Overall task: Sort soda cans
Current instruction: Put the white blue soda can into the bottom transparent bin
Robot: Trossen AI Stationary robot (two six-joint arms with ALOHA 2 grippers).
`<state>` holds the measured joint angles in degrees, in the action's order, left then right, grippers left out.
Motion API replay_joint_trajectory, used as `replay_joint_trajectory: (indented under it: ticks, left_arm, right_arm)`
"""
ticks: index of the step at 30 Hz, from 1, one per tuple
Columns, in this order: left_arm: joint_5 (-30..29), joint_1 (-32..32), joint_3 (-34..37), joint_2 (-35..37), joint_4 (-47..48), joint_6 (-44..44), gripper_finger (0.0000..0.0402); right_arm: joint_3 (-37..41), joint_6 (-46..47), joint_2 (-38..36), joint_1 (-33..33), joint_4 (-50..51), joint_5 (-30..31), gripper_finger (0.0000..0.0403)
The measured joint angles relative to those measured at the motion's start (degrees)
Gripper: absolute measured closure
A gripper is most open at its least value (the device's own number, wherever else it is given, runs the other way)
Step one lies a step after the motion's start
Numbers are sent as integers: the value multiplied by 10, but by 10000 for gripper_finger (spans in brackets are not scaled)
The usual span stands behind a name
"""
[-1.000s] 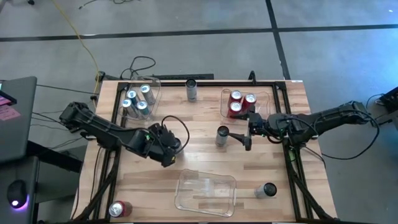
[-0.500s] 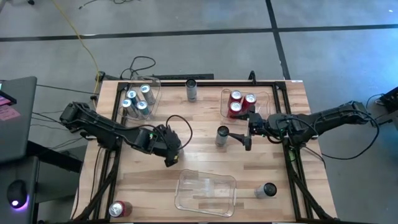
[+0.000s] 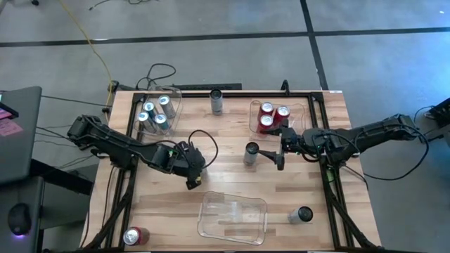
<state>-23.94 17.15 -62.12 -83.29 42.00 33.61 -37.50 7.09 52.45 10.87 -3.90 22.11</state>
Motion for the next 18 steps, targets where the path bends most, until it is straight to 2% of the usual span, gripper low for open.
replay_joint_trajectory:
  ticks: [8,13,18]
  left_arm:
    - [-3,7,-131,5,76,-13,163]
    - [4,32,-209,5,74,-47,164]
    - [12,69,-237,5,47,-97,162]
  right_arm:
    - [0,-15,0,0,8,0,11]
    - [0,-16,0,0,16,0,11]
    - [0,-29,0,0,23,0,11]
